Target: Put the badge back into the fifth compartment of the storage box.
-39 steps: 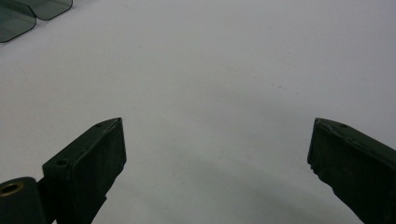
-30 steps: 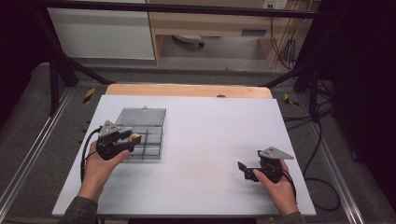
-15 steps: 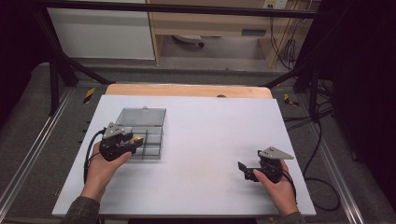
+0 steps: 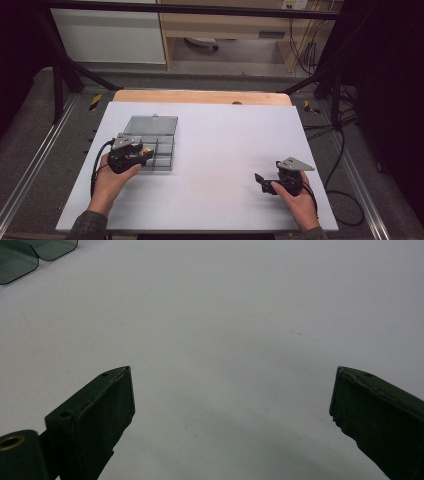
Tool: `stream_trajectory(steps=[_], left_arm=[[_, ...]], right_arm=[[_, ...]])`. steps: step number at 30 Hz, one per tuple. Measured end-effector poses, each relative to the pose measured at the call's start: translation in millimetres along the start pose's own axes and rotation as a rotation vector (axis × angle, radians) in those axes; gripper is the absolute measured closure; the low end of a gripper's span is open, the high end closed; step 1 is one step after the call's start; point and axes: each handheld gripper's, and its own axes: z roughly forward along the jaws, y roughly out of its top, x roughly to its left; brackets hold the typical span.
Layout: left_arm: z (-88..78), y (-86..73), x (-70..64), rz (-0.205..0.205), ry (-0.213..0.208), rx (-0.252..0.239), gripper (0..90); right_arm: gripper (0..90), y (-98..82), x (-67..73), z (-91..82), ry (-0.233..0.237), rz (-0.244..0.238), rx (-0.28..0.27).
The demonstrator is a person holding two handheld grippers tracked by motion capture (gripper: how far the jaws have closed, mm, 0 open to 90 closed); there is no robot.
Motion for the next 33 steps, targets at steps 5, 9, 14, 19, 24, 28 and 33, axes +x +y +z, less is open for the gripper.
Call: stream_trajectory(steps=[5, 9, 14, 19, 24, 28, 33], left_arm=[[1.2, -2.2, 1.1, 0.001, 0.004, 0.009, 48.4], [2.8, -3.4, 1.1, 0.004, 0.004, 0.017, 48.5], [3.7, -4.3, 1.4, 0.005, 0.004, 0.021, 48.5], [5.4, -5.7, 1.4, 0.008, 0.006, 0.027, 48.4], [6.9, -6.2, 1.1, 0.021, 0.016, 0.039, 48.5], [7.1, -6.5, 1.3, 0.032, 0.022, 0.044, 48.4], [7.8, -7.5, 2.1, 0.035, 0.026, 0.053, 48.4]], right_arm=[[4.6, -0.1, 0.2, 0.0, 0.0, -0.001, 0.002], [4.6, -0.2, -0.2, -0.1, 0.0, 0.001, 0.001], [4.6, -0.6, -0.3, 0.7, 0.0, 0.001, 0.003], [4.6, -0.7, -0.2, 0.8, -0.002, 0.002, 0.001], [4.6, -0.9, -0.4, 0.9, -0.002, 0.0, 0.006], [4.6, -0.9, -0.3, 1.0, -0.002, 0.0, 0.007], [4.6, -0.9, -0.1, 1.0, -0.003, -0.001, 0.008]])
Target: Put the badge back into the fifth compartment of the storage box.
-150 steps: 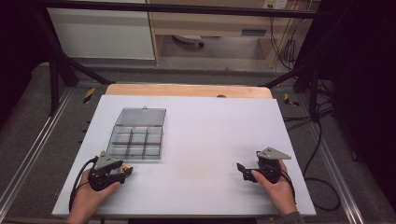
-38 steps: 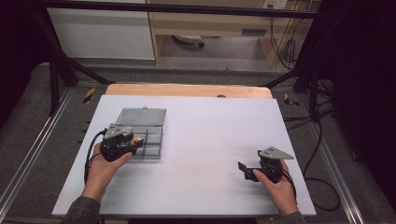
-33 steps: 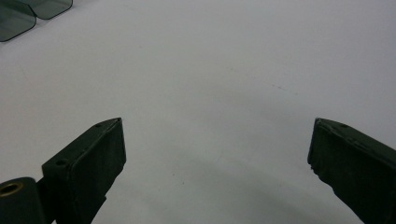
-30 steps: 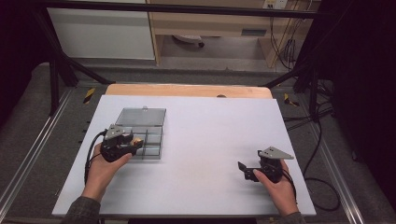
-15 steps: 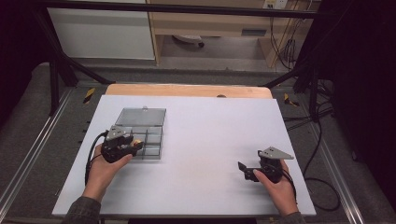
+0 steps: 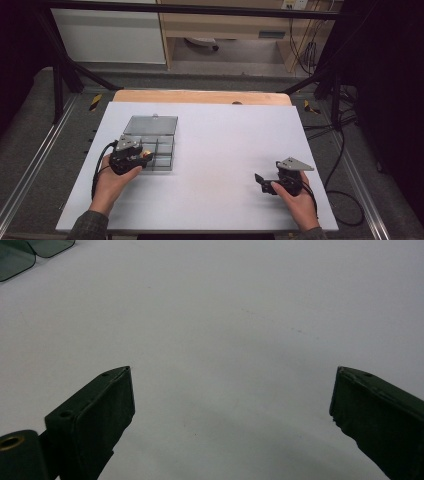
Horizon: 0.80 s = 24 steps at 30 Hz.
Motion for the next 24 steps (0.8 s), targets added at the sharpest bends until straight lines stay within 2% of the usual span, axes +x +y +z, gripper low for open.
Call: stream_trajectory(steps=[24], left_arm=[[4.5, -2.5, 0.9, 0.004, 0.016, 0.016, 48.4]], right_arm=[[4.4, -0.2, 0.3, 0.1, -0.001, 0.003, 0.003]])
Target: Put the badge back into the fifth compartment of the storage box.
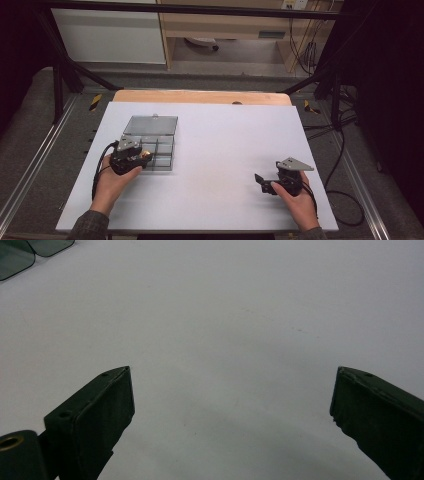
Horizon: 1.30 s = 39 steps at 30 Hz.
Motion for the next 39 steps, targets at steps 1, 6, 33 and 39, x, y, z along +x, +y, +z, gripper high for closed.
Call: stream_trajectory(steps=[1, 6, 33, 39], left_arm=[[0.2, 0.0, -0.3, 0.0, -0.001, -0.001, 48.4], [0.5, -0.2, -0.9, -0.002, 0.0, -0.002, 48.3], [-0.4, 0.9, -2.5, -0.012, -0.02, -0.031, 44.7], [-0.3, 1.5, -3.3, -0.007, -0.025, -0.04, 42.4]], right_arm=[[4.4, 0.0, -0.1, 0.0, 0.0, 0.0, 0.0], [4.2, 0.0, 0.2, -0.2, 0.001, 0.002, 0.001], [3.8, 0.3, 0.2, -0.5, -0.001, 0.0, -0.001], [3.8, 0.3, 0.0, -0.4, -0.001, -0.002, -0.003]])
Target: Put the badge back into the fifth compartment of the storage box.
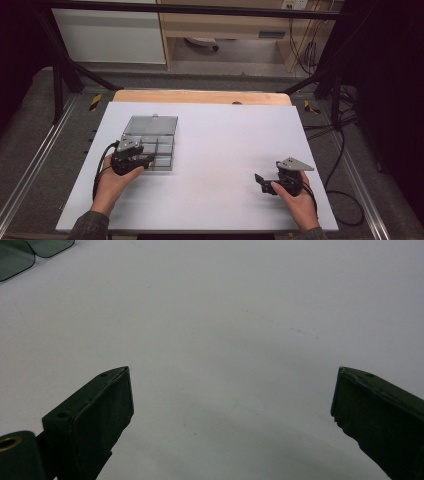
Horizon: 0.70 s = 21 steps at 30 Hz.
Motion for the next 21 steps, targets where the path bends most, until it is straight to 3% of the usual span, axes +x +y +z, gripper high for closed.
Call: stream_trajectory(steps=[14, 21], left_arm=[[-0.7, 2.5, -2.1, -0.011, -0.012, -0.051, 30.8], [-2.7, 5.3, -2.5, -0.039, 0.0, -0.092, 12.9]], right_arm=[[3.8, 0.1, 0.1, -0.2, -0.001, 0.001, 0.001], [3.8, 0.1, 0.0, 0.0, -0.002, -0.006, -0.002]])
